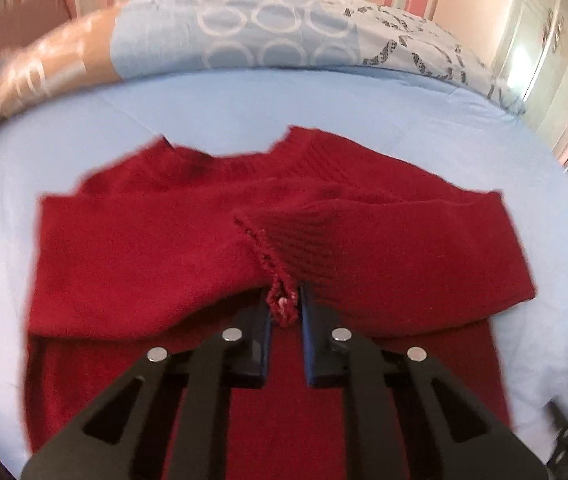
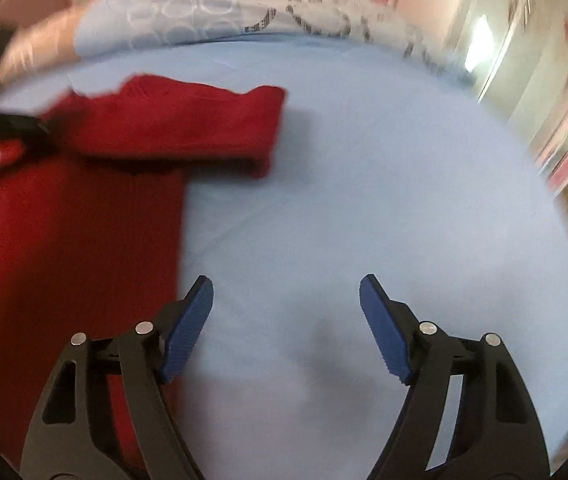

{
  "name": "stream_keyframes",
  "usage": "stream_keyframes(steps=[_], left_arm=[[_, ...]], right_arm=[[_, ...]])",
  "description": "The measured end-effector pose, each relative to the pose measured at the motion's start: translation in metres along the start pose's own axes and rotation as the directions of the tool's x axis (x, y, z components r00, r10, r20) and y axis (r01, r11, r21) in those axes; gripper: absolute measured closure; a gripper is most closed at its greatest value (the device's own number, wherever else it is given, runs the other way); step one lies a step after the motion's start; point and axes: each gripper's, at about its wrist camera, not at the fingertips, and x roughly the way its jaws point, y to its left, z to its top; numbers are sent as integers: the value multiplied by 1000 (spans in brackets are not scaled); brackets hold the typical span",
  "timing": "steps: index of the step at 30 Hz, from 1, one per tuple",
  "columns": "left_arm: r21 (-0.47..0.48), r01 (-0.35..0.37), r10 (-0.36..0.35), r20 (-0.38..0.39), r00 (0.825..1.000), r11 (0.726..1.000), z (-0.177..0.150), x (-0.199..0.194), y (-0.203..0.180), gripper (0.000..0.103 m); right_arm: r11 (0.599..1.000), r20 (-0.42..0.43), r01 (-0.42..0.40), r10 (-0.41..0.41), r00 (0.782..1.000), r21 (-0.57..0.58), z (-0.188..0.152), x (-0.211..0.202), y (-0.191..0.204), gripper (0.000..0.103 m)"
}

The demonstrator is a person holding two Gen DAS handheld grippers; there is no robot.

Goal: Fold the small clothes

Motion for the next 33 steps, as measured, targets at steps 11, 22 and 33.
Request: stream_keyframes(steps=[11,22,33], left_arm=[[-48,-62,65,68,996,997,9,-33,88,91],[-144,5,-4,3,1000,990,-17,-23,159,91],[-217,142,-133,56,990,966,-12,-32,165,93]], right_arm=[[972,20,-208,207,978,113,57,-9,14,27],[889,-12,-368,386,922,273,103,6,76,27],[892,-20,-379,396,918,247,105,17,98,27]])
